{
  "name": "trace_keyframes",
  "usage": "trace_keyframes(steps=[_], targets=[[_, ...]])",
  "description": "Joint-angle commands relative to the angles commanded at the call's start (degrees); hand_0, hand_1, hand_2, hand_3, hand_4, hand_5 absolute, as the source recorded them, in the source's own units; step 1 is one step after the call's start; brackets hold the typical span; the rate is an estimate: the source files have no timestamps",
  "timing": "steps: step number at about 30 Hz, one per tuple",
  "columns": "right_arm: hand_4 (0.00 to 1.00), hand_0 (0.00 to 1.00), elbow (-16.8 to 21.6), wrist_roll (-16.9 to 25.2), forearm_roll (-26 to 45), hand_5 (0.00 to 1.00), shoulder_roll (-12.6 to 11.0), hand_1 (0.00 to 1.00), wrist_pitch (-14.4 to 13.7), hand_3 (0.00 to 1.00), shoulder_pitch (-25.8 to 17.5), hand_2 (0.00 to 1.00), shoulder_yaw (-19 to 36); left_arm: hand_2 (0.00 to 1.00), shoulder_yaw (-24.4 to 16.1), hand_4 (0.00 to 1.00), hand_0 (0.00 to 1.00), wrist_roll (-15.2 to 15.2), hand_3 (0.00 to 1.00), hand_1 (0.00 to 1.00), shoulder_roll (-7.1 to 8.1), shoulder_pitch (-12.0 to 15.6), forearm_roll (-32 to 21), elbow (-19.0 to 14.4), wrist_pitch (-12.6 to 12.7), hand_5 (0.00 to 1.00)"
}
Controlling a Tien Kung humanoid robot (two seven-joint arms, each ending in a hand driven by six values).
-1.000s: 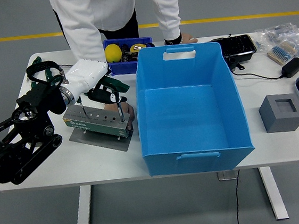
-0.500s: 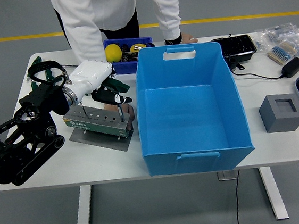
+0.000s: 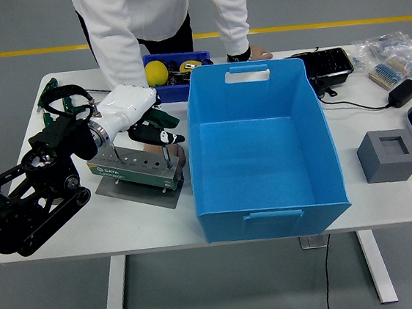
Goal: Lift tool from toolbox,place it in box,lift tool from toolbox,place it in box
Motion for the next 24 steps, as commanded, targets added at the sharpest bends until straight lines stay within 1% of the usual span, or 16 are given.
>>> trace_keyframes(steps=[1, 6, 7, 12, 13, 18, 19, 24], targets=[[0.787, 0.678, 0.00, -0.01, -0.02, 0.718, 0.01, 0.638, 0.00, 0.556, -0.02, 0.715, 0.02, 0.037, 0.04, 0.929, 0.138, 0.00, 0.057, 0.002, -0.01, 0.03, -0.10, 0.05, 0.07, 0.702], [0.787, 0.678, 0.01, -0.09, -0.26, 0.718, 0.03, 0.638, -0.03, 0.556, -0.12, 0.715, 0.20, 0.037, 0.08, 0.929, 0.138, -0.11, 0.057, 0.002, 0.05, 0.06, -0.60, 0.10, 0.08, 0.702], [0.787, 0.678, 0.01, -0.10, -0.29, 0.717, 0.03, 0.639, -0.03, 0.556, -0.13, 0.716, 0.23, 0.032, 0.02, 0.802, 0.132, -0.17, 0.053, 0.002, 0.07, 0.06, -0.65, 0.05, 0.11, 0.694], [0.787, 0.678, 0.02, -0.15, -0.48, 0.717, 0.07, 0.639, -0.05, 0.556, -0.22, 0.716, 0.34, 0.032, -0.26, 0.802, 0.132, -0.70, 0.053, 0.002, 0.22, -0.06, -1.09, -0.30, 0.16, 0.694], [0.787, 0.678, 0.02, -0.15, -0.47, 0.717, 0.07, 0.638, -0.05, 0.556, -0.23, 0.716, 0.34, 0.029, -0.32, 0.748, 0.132, -0.82, 0.050, 0.002, 0.25, -0.09, -1.17, -0.35, 0.12, 0.652], [0.787, 0.678, 0.03, -0.22, -0.69, 0.717, 0.09, 0.638, -0.06, 0.556, -0.30, 0.716, 0.45, 0.029, -0.56, 0.748, 0.132, -1.14, 0.050, 0.002, 0.51, -0.26, -1.62, -0.60, -0.38, 0.652], [0.787, 0.678, 0.03, -0.22, -0.71, 0.717, 0.09, 0.638, -0.06, 0.556, -0.31, 0.716, 0.47, 0.028, -0.57, 0.720, 0.133, -1.22, 0.049, 0.002, 0.60, -0.32, -1.75, -0.66, -0.56, 0.634], [0.787, 0.678, 0.03, -0.23, -0.67, 0.717, 0.09, 0.638, -0.07, 0.556, -0.35, 0.716, 0.50, 0.028, -0.65, 0.720, 0.133, -1.58, 0.049, 0.002, 1.15, -0.90, -2.20, -1.11, -1.46, 0.634]])
